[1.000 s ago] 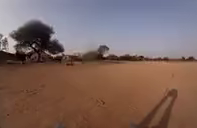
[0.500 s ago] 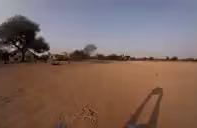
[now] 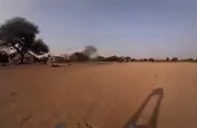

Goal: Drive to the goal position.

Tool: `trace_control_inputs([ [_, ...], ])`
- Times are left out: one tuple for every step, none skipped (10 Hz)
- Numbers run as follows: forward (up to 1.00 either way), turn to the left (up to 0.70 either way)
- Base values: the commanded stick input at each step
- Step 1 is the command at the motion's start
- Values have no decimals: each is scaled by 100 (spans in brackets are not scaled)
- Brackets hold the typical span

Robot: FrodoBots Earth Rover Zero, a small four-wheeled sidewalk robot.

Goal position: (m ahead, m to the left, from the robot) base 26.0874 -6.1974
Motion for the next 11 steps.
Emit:
trace_control_inputs([
  [65,0],
  [65,0],
  [65,0],
  [65,0],
  [65,0],
  [65,0],
  [65,0],
  [65,0],
  [65,0],
  [65,0],
  [65,0],
])
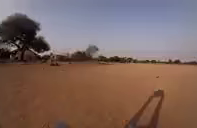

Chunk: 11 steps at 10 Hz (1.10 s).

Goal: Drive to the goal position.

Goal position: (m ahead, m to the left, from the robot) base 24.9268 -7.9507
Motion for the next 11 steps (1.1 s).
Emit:
trace_control_inputs([
  [65,0],
  [65,0],
  [65,0],
  [65,0],
  [65,0],
  [65,0],
  [65,0],
  [65,0],
  [65,0],
  [65,0],
  [65,0],
])
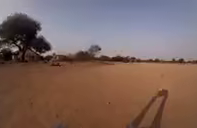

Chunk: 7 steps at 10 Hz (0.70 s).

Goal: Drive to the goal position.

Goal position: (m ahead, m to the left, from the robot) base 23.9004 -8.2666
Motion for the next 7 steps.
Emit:
trace_control_inputs([
  [65,0],
  [65,0],
  [65,0],
  [65,0],
  [65,-16],
  [65,-27],
  [65,-32],
])
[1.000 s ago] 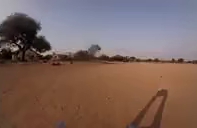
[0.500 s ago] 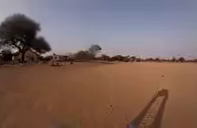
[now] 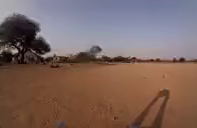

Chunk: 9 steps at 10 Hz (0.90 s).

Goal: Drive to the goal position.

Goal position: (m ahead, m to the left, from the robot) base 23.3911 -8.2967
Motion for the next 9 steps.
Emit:
trace_control_inputs([
  [65,-28],
  [65,-21],
  [65,0],
  [65,0],
  [65,0],
  [65,0],
  [65,0],
  [65,0],
  [65,0],
])
